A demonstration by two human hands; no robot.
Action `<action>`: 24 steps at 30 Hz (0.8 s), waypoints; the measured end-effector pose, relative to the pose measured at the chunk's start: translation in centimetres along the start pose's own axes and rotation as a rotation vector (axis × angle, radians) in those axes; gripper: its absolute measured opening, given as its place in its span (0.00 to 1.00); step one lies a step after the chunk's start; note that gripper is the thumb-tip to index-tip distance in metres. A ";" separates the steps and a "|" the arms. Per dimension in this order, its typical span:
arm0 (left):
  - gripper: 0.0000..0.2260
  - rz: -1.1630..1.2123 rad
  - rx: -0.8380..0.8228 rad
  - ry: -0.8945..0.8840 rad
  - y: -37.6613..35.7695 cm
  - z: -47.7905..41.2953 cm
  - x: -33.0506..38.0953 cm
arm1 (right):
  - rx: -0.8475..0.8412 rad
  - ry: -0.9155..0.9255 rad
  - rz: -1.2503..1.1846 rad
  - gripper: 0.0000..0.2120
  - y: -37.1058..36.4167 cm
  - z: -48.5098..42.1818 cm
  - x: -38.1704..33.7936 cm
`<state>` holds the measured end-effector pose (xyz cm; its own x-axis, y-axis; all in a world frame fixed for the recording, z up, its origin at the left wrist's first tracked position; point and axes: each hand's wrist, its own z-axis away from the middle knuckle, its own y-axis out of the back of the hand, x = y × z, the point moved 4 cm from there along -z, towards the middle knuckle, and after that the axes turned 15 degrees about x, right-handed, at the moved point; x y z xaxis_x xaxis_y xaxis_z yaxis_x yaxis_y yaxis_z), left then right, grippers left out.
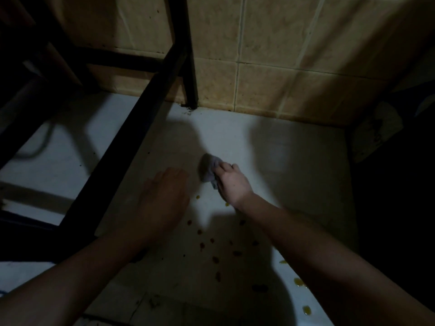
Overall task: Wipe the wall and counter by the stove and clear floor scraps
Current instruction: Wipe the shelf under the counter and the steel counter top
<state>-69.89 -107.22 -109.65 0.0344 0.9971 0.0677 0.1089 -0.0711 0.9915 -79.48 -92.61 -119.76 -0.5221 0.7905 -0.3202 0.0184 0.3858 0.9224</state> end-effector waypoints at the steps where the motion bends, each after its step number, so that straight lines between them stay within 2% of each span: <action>1: 0.17 0.007 0.021 -0.008 -0.1 0.7 0.2 | -0.025 0.023 0.003 0.23 -0.2 0.7 0.1; 3: 0.17 0.036 0.029 -0.048 -0.4 2.2 0.5 | -0.077 0.061 0.000 0.26 -0.5 2.0 0.7; 6: 0.16 0.025 0.010 -0.094 -1.1 3.7 0.2 | -0.075 0.087 -0.040 0.23 0.7 3.7 2.0; 12: 0.15 0.047 0.047 -0.047 -1.3 5.4 -1.1 | 0.107 -0.203 -0.088 0.20 4.0 3.7 5.6; 20: 0.23 0.011 -0.033 -0.079 -2.0 6.3 -2.2 | 0.105 -0.350 -0.053 0.16 2.6 -1.3 4.2; 22: 0.25 -0.023 -0.046 -0.072 -1.9 6.1 -2.3 | 0.035 -0.304 -0.058 0.18 1.7 -2.5 2.7; 24: 0.26 -0.001 -0.034 -0.052 -2.1 6.0 -2.6 | -0.053 -0.178 -0.030 0.20 0.5 -2.7 0.5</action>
<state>-64.24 -109.87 -112.55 0.0857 0.9944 0.0618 0.0755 -0.0683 0.9948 -82.05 -93.28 -118.90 -0.3626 0.8525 -0.3764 -0.0423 0.3884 0.9205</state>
